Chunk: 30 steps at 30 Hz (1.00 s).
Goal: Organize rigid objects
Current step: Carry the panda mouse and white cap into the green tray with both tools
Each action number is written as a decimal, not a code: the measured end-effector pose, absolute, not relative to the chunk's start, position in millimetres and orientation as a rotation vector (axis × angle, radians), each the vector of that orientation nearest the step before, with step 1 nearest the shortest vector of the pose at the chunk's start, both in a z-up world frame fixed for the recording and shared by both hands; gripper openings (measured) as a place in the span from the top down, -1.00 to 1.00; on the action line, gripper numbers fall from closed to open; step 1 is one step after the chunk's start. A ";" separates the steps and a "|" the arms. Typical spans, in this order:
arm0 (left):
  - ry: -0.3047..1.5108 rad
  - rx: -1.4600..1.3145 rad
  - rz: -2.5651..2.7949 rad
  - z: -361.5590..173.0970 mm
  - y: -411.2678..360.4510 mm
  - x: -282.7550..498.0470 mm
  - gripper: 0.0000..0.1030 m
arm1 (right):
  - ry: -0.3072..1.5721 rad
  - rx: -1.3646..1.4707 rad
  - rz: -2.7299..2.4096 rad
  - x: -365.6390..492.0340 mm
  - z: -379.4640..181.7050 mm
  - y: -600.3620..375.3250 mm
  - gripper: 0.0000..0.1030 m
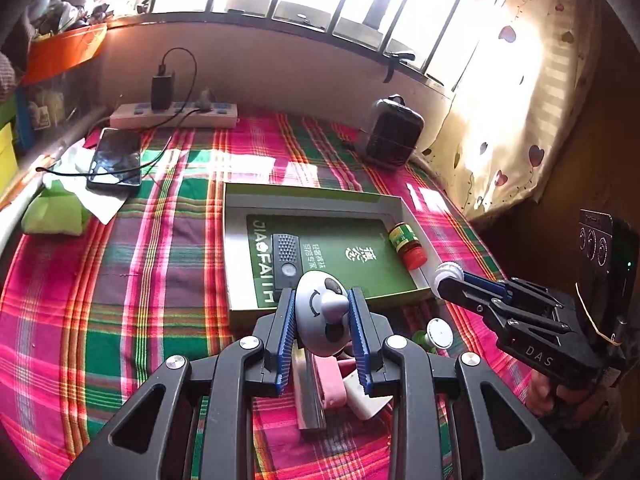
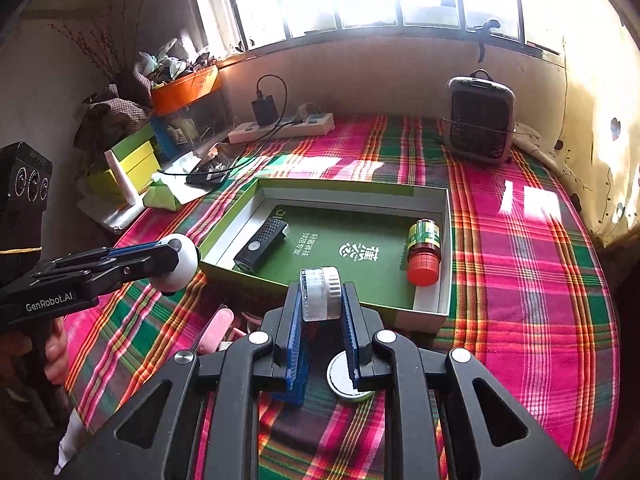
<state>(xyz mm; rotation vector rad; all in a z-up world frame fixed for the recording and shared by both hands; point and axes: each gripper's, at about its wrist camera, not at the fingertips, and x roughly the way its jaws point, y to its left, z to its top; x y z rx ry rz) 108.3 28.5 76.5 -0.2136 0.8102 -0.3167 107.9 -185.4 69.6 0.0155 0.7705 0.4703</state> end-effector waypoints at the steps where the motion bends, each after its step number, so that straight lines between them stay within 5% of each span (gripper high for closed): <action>1: 0.815 -0.214 -0.313 75.4 29.9 114.4 0.52 | 0.776 0.015 0.471 113.0 69.4 -183.4 0.61; 30: 0.899 -0.243 -0.264 31.2 47.3 211.9 0.51 | 0.948 0.000 0.487 183.3 19.8 -131.1 0.61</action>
